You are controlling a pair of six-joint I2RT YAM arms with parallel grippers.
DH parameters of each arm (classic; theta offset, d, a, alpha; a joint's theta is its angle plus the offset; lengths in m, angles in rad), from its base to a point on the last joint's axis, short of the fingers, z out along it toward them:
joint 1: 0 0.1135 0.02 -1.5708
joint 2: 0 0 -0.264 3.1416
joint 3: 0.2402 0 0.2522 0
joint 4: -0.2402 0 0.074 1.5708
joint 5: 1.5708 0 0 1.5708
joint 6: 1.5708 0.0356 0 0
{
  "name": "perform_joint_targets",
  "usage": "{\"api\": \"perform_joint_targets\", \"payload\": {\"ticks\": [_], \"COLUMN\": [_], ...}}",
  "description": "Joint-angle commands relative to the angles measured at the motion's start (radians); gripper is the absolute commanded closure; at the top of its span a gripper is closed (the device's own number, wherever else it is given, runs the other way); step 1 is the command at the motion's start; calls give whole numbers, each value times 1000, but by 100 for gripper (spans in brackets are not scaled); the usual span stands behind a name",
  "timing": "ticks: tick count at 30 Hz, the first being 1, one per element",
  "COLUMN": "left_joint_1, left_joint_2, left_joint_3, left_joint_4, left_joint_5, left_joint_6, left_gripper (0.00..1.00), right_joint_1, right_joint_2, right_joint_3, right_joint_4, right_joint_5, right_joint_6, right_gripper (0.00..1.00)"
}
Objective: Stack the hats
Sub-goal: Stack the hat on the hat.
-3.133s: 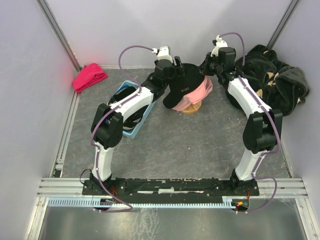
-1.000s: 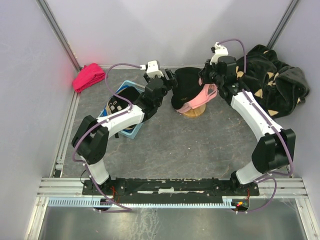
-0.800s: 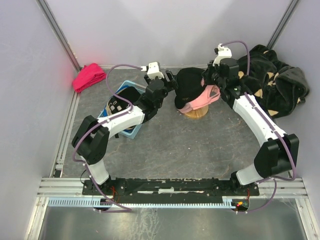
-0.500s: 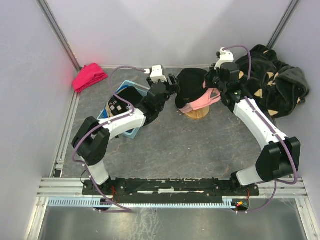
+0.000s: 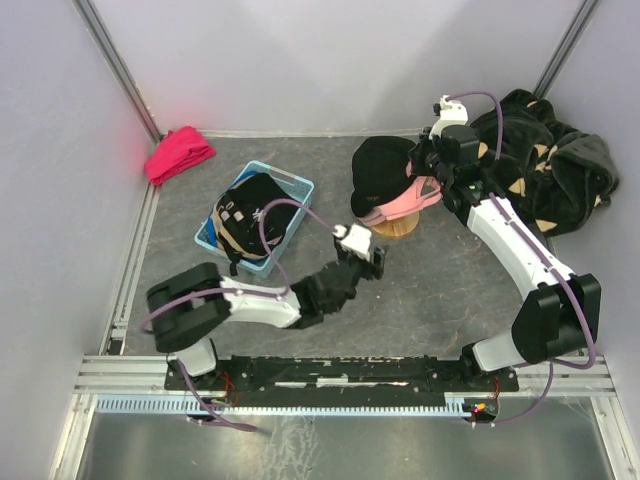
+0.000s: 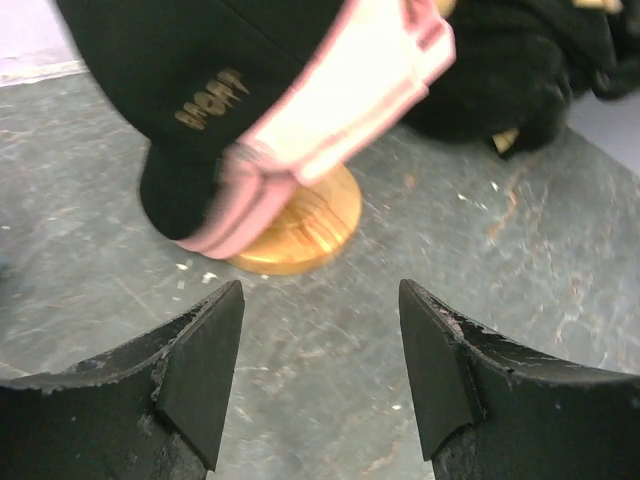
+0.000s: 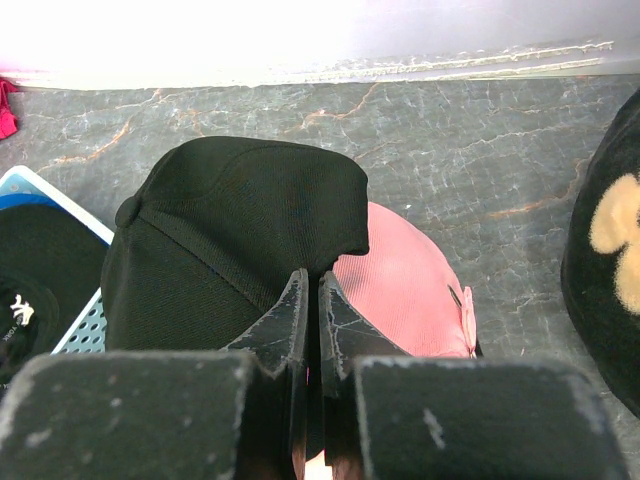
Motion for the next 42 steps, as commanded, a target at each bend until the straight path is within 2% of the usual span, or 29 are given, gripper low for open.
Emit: {"api": "perform_joint_targets", "payload": {"ticks": [1, 4, 7, 11, 15, 22, 31, 42], "left_joint_1": [-101, -155, -168, -167, -149, -106, -50, 18], "left_joint_2": [185, 327, 418, 465, 508, 573, 667, 761], "left_joint_3": [58, 173, 273, 323, 437, 608, 801, 971], "left_joint_4": [236, 244, 144, 88, -115, -369, -618, -820], "left_joint_5": [-170, -263, -315, -254, -194, -112, -100, -84], "left_joint_6": [193, 264, 253, 247, 210, 125, 14, -92], "left_gripper": [30, 24, 18, 17, 18, 19, 18, 17], "right_joint_1": [-5, -6, -5, -5, -5, -5, -5, -5], "right_joint_2": [-33, -39, -41, -39, -38, -32, -30, -32], "right_joint_3": [14, 22, 29, 32, 31, 46, 38, 5], "right_joint_4": [20, 8, 0, -3, -1, -13, -22, -19], "right_joint_5": [12, 9, 1, -5, -8, -13, -19, -11], "right_joint_6": [1, -6, -7, -7, -6, -8, -9, -6], "right_gripper": [98, 98, 98, 99, 99, 99, 99, 99]}}
